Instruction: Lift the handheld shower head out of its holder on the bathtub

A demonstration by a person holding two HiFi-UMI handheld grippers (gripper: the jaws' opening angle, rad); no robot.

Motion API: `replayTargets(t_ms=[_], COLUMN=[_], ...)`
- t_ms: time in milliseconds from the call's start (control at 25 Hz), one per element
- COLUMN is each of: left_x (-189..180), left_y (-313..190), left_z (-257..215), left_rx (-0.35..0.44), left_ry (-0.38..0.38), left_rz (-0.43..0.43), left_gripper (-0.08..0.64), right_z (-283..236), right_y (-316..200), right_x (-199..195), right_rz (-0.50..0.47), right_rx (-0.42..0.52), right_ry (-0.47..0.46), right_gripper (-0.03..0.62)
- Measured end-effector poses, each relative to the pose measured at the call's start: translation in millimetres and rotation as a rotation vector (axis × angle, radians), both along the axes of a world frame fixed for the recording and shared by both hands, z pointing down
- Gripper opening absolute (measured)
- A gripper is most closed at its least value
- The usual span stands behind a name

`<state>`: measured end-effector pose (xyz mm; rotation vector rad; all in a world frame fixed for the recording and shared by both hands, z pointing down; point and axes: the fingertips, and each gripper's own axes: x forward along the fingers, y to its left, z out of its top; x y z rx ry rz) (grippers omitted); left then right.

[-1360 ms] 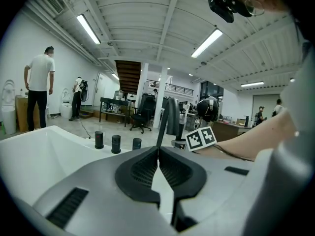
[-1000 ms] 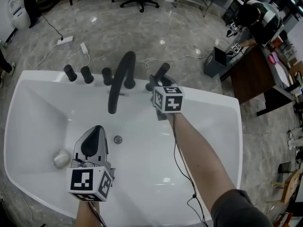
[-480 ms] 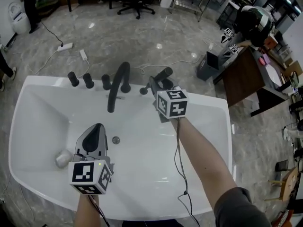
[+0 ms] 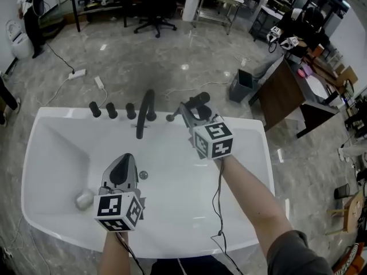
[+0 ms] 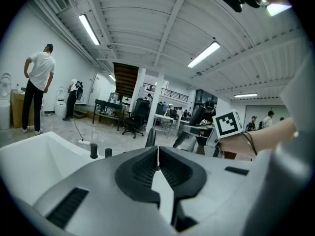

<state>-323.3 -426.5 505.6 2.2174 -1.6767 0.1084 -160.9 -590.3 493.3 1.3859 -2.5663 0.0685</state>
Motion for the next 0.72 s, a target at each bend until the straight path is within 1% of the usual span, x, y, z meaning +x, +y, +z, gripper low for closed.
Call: replayTargets(t_ms=[120, 320, 400, 520, 640, 720], left_x=[-5.2, -15.7, -16.0, -13.8, -13.3, -10.5], left_y=[11.2, 41.1, 53.8, 72.3, 88.9, 98.7], left_z=[-8.7, -20.7, -27.3, -34.7, -38.0, -43.6], left_rx=[0.001, -0.006, -0.006, 0.001, -0.007, -0.014], left_ry=[0.023, 0.056, 0.060, 0.043, 0.050, 0.069], left_rz=[0.009, 0.026, 0.043, 0.071, 0.059, 0.042], left_gripper=[0.020, 0.020, 0.020, 0.020, 0.020, 0.020], right_z=[-21.6, -48.1, -58.4, -68.4, -73.1, -77.5], right_y=[25.5, 84.9, 108.6, 138.5, 166.0, 182.3], right_x=[1.4, 7.0, 11.7, 16.7, 25.2, 34.3], right_rz=[0.030, 0.090, 0.115, 0.144, 0.164, 0.170], right_rx=[0.009, 0.010, 0.012, 0.017, 0.018, 0.012], right_ry=[-0.015, -0.051, -0.069, -0.095, -0.095, -0.116], right_gripper=[0.143, 0.143, 0.142, 0.142, 0.143, 0.143])
